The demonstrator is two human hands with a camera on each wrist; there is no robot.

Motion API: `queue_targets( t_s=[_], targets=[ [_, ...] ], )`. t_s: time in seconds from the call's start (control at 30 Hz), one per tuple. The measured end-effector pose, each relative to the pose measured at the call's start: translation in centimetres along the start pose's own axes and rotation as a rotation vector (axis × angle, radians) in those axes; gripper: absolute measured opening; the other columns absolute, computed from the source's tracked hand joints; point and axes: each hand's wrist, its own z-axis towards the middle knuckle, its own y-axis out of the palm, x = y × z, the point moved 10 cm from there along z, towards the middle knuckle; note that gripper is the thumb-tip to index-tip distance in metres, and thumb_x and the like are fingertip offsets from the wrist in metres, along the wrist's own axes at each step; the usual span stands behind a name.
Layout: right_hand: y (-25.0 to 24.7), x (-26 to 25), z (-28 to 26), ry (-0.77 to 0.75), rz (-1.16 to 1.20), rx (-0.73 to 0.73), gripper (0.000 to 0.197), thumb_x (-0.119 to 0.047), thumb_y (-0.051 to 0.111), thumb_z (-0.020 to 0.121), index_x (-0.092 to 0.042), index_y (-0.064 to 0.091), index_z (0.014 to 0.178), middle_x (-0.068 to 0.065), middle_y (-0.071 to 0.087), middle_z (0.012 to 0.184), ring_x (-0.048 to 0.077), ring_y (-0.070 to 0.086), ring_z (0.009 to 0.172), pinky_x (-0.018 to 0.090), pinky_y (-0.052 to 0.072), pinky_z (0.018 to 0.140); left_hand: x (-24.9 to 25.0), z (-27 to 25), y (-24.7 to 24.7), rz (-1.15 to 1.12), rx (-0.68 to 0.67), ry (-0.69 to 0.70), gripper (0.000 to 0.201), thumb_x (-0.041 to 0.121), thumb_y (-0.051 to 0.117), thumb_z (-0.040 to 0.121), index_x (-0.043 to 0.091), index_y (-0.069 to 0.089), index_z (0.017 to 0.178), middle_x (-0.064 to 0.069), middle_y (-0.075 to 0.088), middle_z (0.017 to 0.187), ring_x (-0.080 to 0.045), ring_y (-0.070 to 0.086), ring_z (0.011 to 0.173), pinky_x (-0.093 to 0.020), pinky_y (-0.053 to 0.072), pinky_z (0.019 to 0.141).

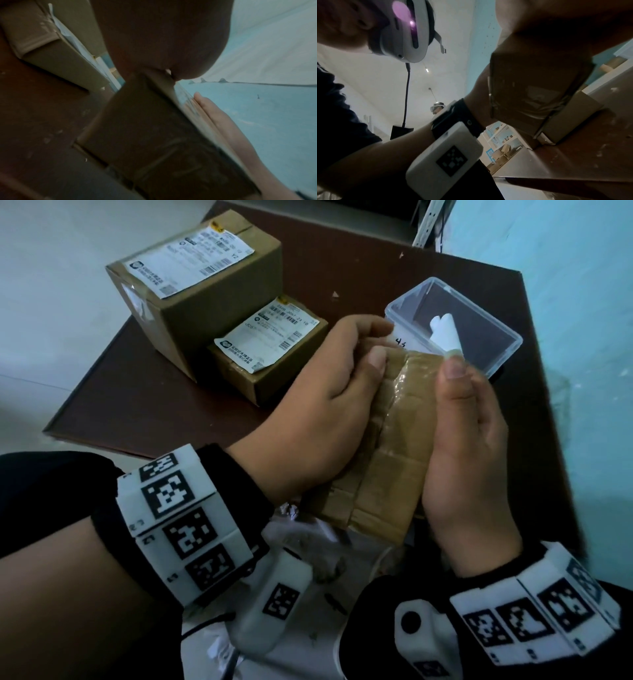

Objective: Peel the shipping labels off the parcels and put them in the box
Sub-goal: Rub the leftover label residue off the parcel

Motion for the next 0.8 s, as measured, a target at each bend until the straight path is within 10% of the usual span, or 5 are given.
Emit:
queue_targets(
  t_s=[0.1, 0.27, 0.5, 0.67, 0.8],
  targets=[
    [0.5, -0.7, -0.1, -0.039, -0.014, -0.04, 0.026, -0.038, 0.043, 0.111, -0.023, 0.058, 0.095, 0.012, 0.06, 0.083, 0.034, 0.057, 0.076, 0.037, 0.053, 0.072, 0.2, 0.0, -0.6, 0.015, 0.049, 0.023, 0.02, 0.015, 0.048, 0.111, 0.007, 0.064, 0.119, 0.002, 0.069, 0.101, 0.003, 0.06, 0.088, -0.011, 0.047, 0.078],
    [1.0, -1.4, -0.4, -0.135, -0.117, -0.083, 0.025, -0.028, 0.043, 0.116, -0.023, 0.058, 0.096, 0.003, 0.056, 0.078, 0.01, 0.055, 0.071, 0.022, 0.049, 0.067, 0.0, 0.1, -1.5, 0.139, 0.136, 0.03, 0.021, 0.023, 0.051, 0.111, 0.007, 0.065, 0.105, -0.001, 0.069, 0.094, -0.004, 0.06, 0.084, -0.016, 0.045, 0.072],
    [1.1, -0.7, -0.1, -0.062, -0.044, -0.075, 0.031, -0.029, 0.045, 0.115, -0.021, 0.058, 0.089, 0.004, 0.053, 0.078, 0.014, 0.052, 0.072, 0.025, 0.049, 0.068, -0.6, 0.3, -2.3, 0.171, 0.224, -0.024, 0.036, 0.036, 0.056, 0.108, 0.008, 0.067, 0.088, -0.008, 0.066, 0.078, -0.014, 0.059, 0.072, -0.031, 0.047, 0.066],
    [1.5, 0.2, -0.2, 0.029, 0.024, -0.097, 0.046, -0.043, 0.047, 0.112, 0.001, 0.055, 0.101, 0.031, 0.057, 0.093, 0.048, 0.058, 0.084, 0.05, 0.056, 0.07, -1.1, 0.5, -2.9, 0.131, 0.247, -0.07, 0.046, 0.045, 0.061, 0.104, 0.005, 0.067, 0.082, -0.01, 0.064, 0.072, -0.008, 0.054, 0.063, -0.032, 0.047, 0.061],
    [1.5, 0.2, -0.2, 0.06, 0.044, -0.105, 0.046, -0.043, 0.048, 0.107, 0.002, 0.059, 0.108, 0.023, 0.064, 0.094, 0.031, 0.07, 0.083, 0.038, 0.062, 0.073, -1.4, 0.6, -3.2, -0.02, 0.253, -0.102, 0.055, 0.046, 0.072, 0.097, -0.006, 0.066, 0.08, -0.026, 0.064, 0.076, -0.019, 0.055, 0.063, -0.037, 0.051, 0.059]
  ],
)
